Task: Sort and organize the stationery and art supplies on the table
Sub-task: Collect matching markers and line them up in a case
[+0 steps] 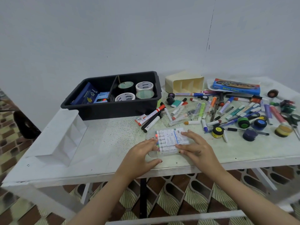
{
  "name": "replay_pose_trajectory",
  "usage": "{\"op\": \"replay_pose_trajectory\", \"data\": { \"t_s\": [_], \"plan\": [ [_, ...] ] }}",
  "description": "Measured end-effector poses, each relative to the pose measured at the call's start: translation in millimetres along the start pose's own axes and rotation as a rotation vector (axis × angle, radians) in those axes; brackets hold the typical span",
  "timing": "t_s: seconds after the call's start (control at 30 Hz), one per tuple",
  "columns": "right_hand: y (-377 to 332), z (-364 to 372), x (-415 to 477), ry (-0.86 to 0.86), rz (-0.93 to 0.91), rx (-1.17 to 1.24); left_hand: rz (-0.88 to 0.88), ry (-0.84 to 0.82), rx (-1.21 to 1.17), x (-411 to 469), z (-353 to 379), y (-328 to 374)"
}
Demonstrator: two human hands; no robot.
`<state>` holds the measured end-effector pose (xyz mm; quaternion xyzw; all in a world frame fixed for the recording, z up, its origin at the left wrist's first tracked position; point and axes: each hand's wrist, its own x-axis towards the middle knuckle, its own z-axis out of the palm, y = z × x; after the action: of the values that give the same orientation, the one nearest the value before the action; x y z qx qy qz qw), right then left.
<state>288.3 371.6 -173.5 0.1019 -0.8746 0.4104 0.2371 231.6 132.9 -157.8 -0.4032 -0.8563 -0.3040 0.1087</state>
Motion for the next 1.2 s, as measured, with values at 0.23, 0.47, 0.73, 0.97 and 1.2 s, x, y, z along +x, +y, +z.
{"op": "replay_pose_trajectory", "data": {
  "t_s": [0.23,0.47,0.73,0.97,1.2],
  "plan": [
    [-3,-9,-2,-0.172,0.135,0.139,0.017,0.032,0.022,-2,2,2],
    [0,-17,1,-0.260,0.118,0.064,0.009,0.054,0.014,-1,5,4],
    [-6,-16,5,-0.167,0.248,0.160,-0.029,0.057,-0.020,0,5,6],
    [-5,-11,3,-0.124,0.232,0.165,-0.040,0.073,-0.028,0,7,6],
    [-7,-10,1,-0.105,0.235,0.202,-0.034,0.153,-0.006,1,14,5]
  ]
}}
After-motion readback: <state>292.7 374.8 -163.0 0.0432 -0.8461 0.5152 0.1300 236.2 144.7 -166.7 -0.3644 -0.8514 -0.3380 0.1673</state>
